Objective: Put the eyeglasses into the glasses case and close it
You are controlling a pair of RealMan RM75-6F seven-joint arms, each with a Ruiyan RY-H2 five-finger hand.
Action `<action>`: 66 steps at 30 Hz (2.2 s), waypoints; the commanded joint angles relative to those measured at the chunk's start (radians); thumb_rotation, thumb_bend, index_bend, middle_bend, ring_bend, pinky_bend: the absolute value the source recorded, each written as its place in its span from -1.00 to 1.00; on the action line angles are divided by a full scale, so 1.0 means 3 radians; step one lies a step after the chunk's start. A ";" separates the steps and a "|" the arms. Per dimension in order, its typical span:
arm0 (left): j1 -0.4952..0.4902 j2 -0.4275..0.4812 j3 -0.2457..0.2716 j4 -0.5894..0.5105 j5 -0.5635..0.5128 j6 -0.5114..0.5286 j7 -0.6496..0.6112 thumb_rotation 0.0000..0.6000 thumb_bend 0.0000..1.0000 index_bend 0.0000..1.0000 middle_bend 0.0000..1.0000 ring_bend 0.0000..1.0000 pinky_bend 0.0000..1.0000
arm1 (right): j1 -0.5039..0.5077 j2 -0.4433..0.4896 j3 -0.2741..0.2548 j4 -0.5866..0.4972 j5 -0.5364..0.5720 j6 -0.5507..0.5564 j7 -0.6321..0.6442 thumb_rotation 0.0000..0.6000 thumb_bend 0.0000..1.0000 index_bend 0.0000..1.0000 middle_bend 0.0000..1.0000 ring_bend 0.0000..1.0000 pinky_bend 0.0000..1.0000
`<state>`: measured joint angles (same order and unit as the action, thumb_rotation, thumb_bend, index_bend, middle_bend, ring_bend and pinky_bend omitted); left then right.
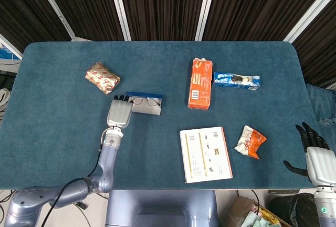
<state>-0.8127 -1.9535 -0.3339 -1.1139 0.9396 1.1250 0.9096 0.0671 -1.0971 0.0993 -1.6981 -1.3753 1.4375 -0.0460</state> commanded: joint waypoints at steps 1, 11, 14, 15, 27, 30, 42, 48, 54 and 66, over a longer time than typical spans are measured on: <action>0.0184 0.0283 0.0121 -0.0409 -0.0086 0.0082 0.0130 1.00 -0.09 0.14 -0.35 -0.50 -0.38 | -0.0001 0.0000 -0.0001 -0.0001 0.0003 -0.0001 -0.0001 1.00 -0.52 -0.88 -0.92 -0.79 -0.68; 0.0293 0.0567 0.0220 -0.1034 -0.0427 0.0180 0.0413 1.00 -0.10 0.14 -0.36 -0.50 -0.38 | 0.0002 0.0001 0.0004 -0.0001 0.0012 -0.0005 -0.0001 1.00 -0.52 -0.88 -0.92 -0.79 -0.68; 0.0262 0.0573 0.0211 -0.1062 -0.0509 0.0191 0.0464 1.00 -0.10 0.14 -0.37 -0.50 -0.38 | 0.0001 0.0002 0.0005 -0.0003 0.0014 -0.0005 0.0000 1.00 -0.52 -0.88 -0.92 -0.79 -0.68; 0.0245 0.0567 0.0203 -0.1055 -0.0521 0.0189 0.0462 1.00 -0.10 0.14 -0.37 -0.50 -0.38 | 0.0001 0.0003 0.0005 -0.0003 0.0015 -0.0005 -0.0001 1.00 -0.52 -0.88 -0.92 -0.79 -0.68; -0.0043 0.0390 -0.0053 -0.0893 -0.0710 0.0162 0.0395 1.00 -0.10 0.14 -0.37 -0.50 -0.38 | 0.0004 0.0000 0.0004 -0.0004 0.0024 -0.0015 -0.0007 1.00 -0.52 -0.88 -0.92 -0.79 -0.68; -0.0087 0.0361 -0.0109 -0.0847 -0.0818 0.0161 0.0404 1.00 -0.10 0.14 -0.37 -0.50 -0.38 | 0.0004 0.0002 0.0004 -0.0005 0.0024 -0.0014 -0.0005 1.00 -0.52 -0.88 -0.92 -0.79 -0.68; -0.0319 0.0230 -0.0365 -0.0441 -0.1118 0.0084 0.0274 1.00 -0.10 0.14 -0.36 -0.50 -0.38 | 0.0005 0.0000 0.0002 -0.0004 0.0025 -0.0017 -0.0014 1.00 -0.52 -0.88 -0.92 -0.79 -0.68; -0.0430 0.0147 -0.0436 -0.0239 -0.1219 0.0040 0.0232 1.00 -0.10 0.14 -0.37 -0.50 -0.38 | 0.0006 -0.0002 0.0000 -0.0004 0.0029 -0.0020 -0.0028 1.00 -0.52 -0.88 -0.92 -0.79 -0.68; -0.0522 0.0076 -0.0441 -0.0073 -0.1262 0.0003 0.0201 1.00 -0.10 0.14 -0.37 -0.50 -0.38 | 0.0006 -0.0001 0.0000 -0.0005 0.0034 -0.0023 -0.0031 1.00 -0.52 -0.88 -0.91 -0.79 -0.68; -0.0629 -0.0017 -0.0444 0.0165 -0.1291 -0.0001 0.0143 1.00 -0.12 -0.21 -0.41 -0.51 -0.38 | 0.0004 -0.0001 -0.0002 -0.0005 0.0027 -0.0017 -0.0023 1.00 -0.52 -0.88 -0.90 -0.79 -0.68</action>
<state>-0.9972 -1.9544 -0.4664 -1.0737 0.5525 1.1243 0.9551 0.0683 -1.0975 0.0988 -1.6996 -1.3674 1.4324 -0.0530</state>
